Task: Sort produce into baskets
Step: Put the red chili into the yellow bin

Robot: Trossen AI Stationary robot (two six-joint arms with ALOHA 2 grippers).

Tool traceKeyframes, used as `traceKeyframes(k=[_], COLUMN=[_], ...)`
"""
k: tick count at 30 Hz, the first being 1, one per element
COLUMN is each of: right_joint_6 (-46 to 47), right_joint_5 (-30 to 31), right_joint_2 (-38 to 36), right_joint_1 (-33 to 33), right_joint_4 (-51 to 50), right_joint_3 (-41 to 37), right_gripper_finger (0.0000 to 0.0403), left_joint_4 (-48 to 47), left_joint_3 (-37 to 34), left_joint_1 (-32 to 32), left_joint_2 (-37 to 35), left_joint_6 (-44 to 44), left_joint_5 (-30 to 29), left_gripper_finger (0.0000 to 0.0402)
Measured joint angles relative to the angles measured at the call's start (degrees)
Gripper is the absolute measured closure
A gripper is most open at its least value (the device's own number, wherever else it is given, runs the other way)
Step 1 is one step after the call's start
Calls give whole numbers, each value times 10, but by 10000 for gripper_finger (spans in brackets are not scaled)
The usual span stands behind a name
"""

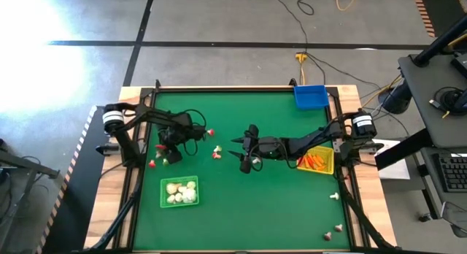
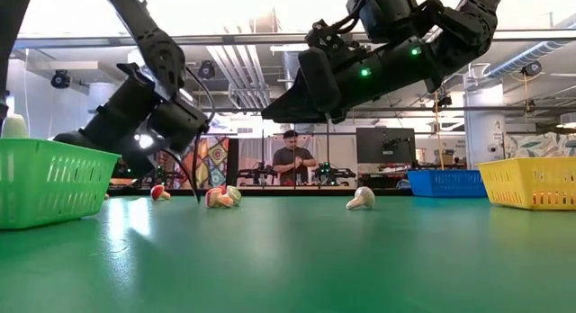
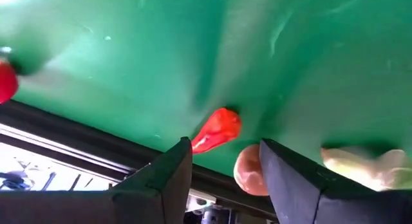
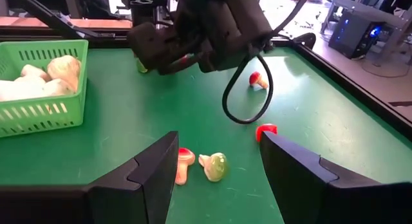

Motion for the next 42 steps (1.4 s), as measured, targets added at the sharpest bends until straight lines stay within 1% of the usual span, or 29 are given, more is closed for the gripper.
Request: traceKeyframes(k=[7, 10, 13, 17, 20, 22, 26, 29, 31, 32, 34, 35, 38, 42], right_joint_6=[0, 0, 0, 0, 0, 0, 0, -3, -3, -3, -3, -4, -4, -8], right_joint_5=[0, 0, 0, 0, 0, 0, 0, 0, 0, 0, 0, 0, 0, 7], right_joint_2=[0, 0, 0, 0, 0, 0, 0, 0, 0, 0, 0, 0, 0, 0], right_joint_1=[0, 0, 0, 0, 0, 0, 0, 0, 0, -1, -1, -1, -1, -3], right_joint_4=[0, 0, 0, 0, 0, 0, 0, 2, 4, 5, 5, 5, 5, -4], right_joint_3=[0, 0, 0, 0, 0, 0, 0, 0, 0, 0, 0, 0, 0, 0], right_gripper_finger=[191, 191, 191, 191, 191, 191, 191, 191, 191, 191, 191, 191, 191, 191], left_joint_4=[18, 23, 23, 25, 31, 40, 35, 97, 180, 226, 298, 331, 432, 566], left_joint_3=[-2, 0, -1, -2, -2, 4, 26, 52, 59, 59, 55, 52, 48, 48], left_joint_1=[0, 0, 0, -1, -5, -10, -31, -44, -50, -51, -50, -49, -48, -48], left_joint_2=[32, 38, 38, 30, 13, -11, -75, -129, -161, -176, -190, -191, -173, -116], left_joint_6=[25, 37, 40, 35, 5, -17, -39, -45, -53, -58, -57, -53, -38, -22], left_joint_5=[4, 5, 6, 9, -5, -13, -12, -16, -18, -11, 32, 44, 44, 44], left_gripper_finger=[236, 243, 268, 334, 383, 391, 381, 385, 389, 390, 390, 391, 391, 392])
